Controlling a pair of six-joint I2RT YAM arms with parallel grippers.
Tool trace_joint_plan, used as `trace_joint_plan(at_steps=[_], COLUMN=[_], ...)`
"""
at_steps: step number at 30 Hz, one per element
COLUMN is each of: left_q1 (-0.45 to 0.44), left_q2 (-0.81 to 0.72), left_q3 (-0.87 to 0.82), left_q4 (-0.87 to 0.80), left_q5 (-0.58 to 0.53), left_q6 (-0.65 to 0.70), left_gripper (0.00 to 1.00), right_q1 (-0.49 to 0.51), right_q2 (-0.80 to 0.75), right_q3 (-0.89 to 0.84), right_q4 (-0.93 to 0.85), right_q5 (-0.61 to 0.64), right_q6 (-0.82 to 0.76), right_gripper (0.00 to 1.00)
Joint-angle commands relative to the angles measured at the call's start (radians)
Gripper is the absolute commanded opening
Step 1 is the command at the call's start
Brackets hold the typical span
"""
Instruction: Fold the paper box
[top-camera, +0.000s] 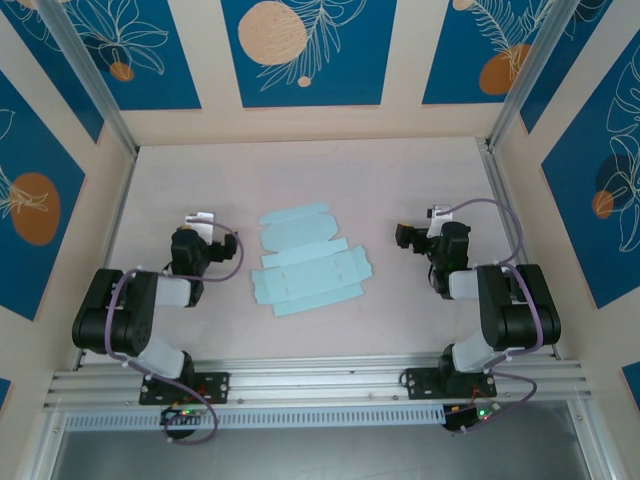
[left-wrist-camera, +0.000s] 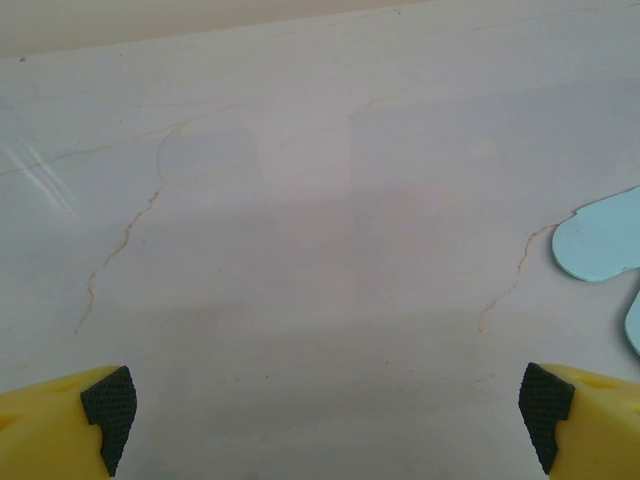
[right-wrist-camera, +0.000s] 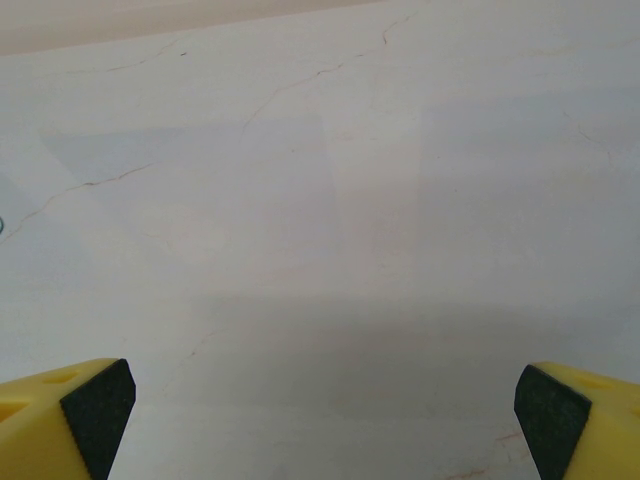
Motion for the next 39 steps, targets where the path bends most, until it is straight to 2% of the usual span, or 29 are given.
trace_joint_plan(at_steps=[1, 4, 8, 12, 15, 20, 24, 28, 33, 39], left_q1=[0.014, 0.014, 0.014, 0.014, 0.014, 0.014, 0.015, 0.014, 0.012, 0.012], left_q2=[-0.033, -0.089, -0.201, -0.311, -0.384, -0.452, -0.449, -0.411, -0.353, -0.291], left_q3=[0.036, 0.015, -0.005, 0.023, 0.042, 0.081, 0.136, 0.199, 0.231, 0.258], left_q4=[-0.058, -0.063, -0.121, -0.247, -0.333, -0.494, -0.65, -0.79, -0.883, -1.007], left_q5=[0.05, 0.013, -0.041, -0.07, -0.071, -0.081, -0.071, -0.007, 0.103, 0.149], left_q6=[0.028, 0.014, -0.007, -0.047, -0.11, -0.27, -0.384, -0.442, -0.516, -0.525], left_gripper=[1.0, 1.0, 1.0, 1.0, 1.0, 1.0, 1.0, 1.0, 1.0, 1.0], right_q1=[-0.006, -0.006, -0.005, 0.01, 0.014, 0.023, 0.026, 0.034, 0.072, 0.151], right_q2=[-0.019, -0.04, -0.085, -0.158, -0.246, -0.389, -0.463, -0.471, -0.407, -0.283], right_q3=[0.043, 0.081, 0.181, 0.169, 0.163, 0.196, 0.232, 0.288, 0.374, 0.474], right_q4=[-0.034, -0.114, -0.337, -0.38, -0.428, -0.612, -0.776, -0.925, -1.081, -1.188], right_q5=[-0.028, -0.009, 0.018, 0.044, 0.051, 0.067, 0.055, 0.014, -0.029, -0.069], right_q6=[-0.023, -0.018, 0.006, 0.018, 0.052, 0.13, 0.199, 0.258, 0.313, 0.35], right_gripper=[1.0, 1.0, 1.0, 1.0, 1.0, 1.0, 0.99, 1.0, 1.0, 1.0])
